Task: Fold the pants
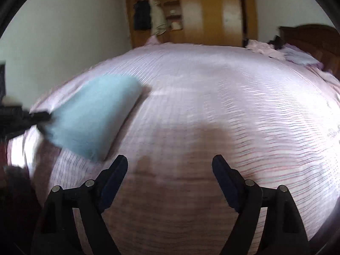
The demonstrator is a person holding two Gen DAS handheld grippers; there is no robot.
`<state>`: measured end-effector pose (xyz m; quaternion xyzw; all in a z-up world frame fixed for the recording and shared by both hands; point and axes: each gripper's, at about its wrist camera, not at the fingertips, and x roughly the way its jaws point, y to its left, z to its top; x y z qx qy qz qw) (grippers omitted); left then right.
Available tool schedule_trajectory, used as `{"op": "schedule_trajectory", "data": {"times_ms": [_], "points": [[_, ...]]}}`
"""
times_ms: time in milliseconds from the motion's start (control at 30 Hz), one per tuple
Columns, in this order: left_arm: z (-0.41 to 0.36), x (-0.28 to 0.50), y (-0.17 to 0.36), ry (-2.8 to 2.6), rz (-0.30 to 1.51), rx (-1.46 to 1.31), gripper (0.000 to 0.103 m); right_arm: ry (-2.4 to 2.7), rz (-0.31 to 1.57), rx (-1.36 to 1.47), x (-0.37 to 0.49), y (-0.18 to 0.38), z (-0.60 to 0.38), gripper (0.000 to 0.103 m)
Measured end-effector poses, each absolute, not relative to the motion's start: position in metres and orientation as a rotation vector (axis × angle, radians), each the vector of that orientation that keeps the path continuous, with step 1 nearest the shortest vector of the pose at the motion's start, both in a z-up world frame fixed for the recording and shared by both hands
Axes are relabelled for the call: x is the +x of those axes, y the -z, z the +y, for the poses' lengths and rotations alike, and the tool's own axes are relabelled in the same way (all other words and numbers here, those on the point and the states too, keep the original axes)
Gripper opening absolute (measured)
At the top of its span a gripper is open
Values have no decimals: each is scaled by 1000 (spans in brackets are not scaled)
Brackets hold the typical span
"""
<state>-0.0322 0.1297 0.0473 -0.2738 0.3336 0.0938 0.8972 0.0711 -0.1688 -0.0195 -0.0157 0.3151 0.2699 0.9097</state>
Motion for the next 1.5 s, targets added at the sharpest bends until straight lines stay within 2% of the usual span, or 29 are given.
{"op": "schedule_trajectory", "data": {"times_ms": [67,100,133,167,200,233,267,300,367,533,667,833,1000,1267,1433,1500], "points": [[128,-35,-61,-220,672,-545,17,-576,669,33,86,10,-173,69],[125,-35,-70,-229,654,-520,21,-604,677,72,94,4,-172,55],[120,-34,-79,-227,637,-493,30,-635,681,105,101,-3,-166,40],[115,-31,-86,-220,628,-455,39,-653,677,117,106,-7,-160,32],[108,-25,-92,-217,628,-414,39,-666,665,122,107,-13,-152,15],[102,-20,-93,-214,631,-387,39,-685,652,135,108,-18,-144,3],[97,-14,-92,-205,641,-362,38,-711,650,154,108,-20,-136,0],[93,-7,-91,-196,652,-344,36,-751,658,173,106,-21,-129,0],[84,5,-82,-183,670,-324,21,-854,691,192,101,-14,-111,0],[89,28,-30,-255,849,-294,5,-908,780,41,91,41,-77,0],[99,24,-37,-214,827,-359,6,-928,831,153,103,23,-89,0],[94,40,-67,-204,772,-279,6,-924,788,212,140,2,-91,0],[102,58,-22,-236,876,-283,6,-904,875,211,163,44,-74,0],[103,61,-60,-216,788,-278,6,-887,787,210,170,1,-76,0],[111,87,-24,-217,884,-312,6,-834,911,229,199,36,-60,0],[109,83,-26,-216,870,-307,7,-831,884,208,194,29,-62,0]]}}
